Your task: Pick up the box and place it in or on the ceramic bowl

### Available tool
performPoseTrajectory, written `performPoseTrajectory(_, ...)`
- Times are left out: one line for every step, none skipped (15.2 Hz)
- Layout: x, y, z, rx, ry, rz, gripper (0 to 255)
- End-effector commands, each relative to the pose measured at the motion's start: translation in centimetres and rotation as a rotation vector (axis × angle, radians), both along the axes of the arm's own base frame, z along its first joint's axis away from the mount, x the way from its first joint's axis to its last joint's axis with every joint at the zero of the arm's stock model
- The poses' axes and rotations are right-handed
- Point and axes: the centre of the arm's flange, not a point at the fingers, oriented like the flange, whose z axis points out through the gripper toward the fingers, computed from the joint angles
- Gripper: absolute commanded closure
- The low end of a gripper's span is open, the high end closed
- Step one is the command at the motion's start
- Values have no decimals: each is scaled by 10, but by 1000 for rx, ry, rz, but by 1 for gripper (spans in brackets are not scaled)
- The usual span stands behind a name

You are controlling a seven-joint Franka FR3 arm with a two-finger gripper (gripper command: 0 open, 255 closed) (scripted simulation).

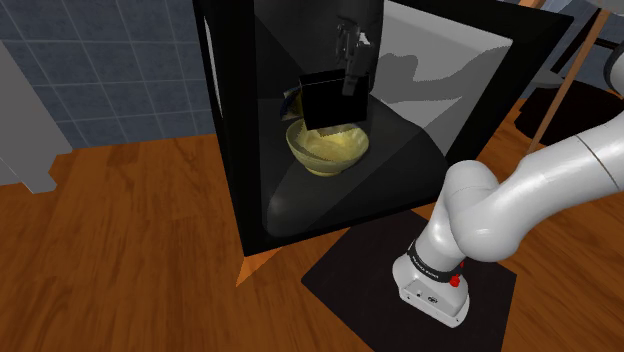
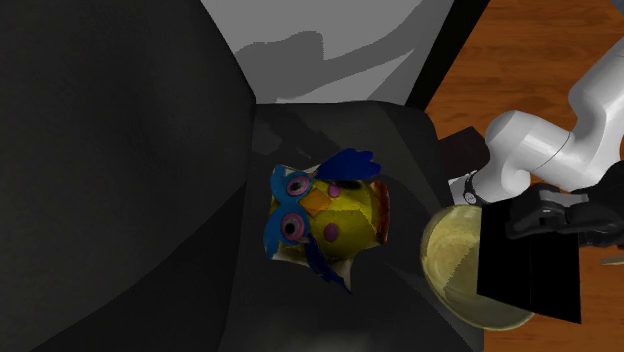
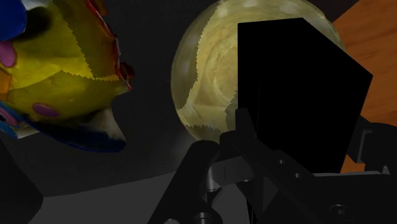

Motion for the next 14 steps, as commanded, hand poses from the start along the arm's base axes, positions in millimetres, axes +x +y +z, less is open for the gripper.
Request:
performPoseTrajectory(1, 0, -9, 0, -1, 0, 255)
performPoseTrajectory(1, 0, -15, 0, -1, 0, 255)
performPoseTrajectory(1, 0, -20, 0, -1, 0, 255)
performPoseTrajectory(1, 0, -25, 0, -1, 0, 255)
performPoseTrajectory(1, 0, -30, 0, -1, 0, 255)
performPoseTrajectory(1, 0, -38, 0, -1, 0, 255)
performPoseTrajectory(0, 0, -39, 0, -1, 0, 255)
performPoseTrajectory(1, 0, -39, 0, -1, 0, 255)
performPoseTrajectory(1, 0, -38, 0, -1, 0, 255)
performPoseTrajectory(1, 0, -38, 0, -1, 0, 255)
performPoseTrajectory(1, 0, -38, 0, -1, 0, 255)
performPoseTrajectory(1, 0, -38, 0, -1, 0, 255)
performPoseTrajectory(1, 0, -38, 0, -1, 0, 255)
performPoseTrajectory(1, 0, -38, 0, -1, 0, 255)
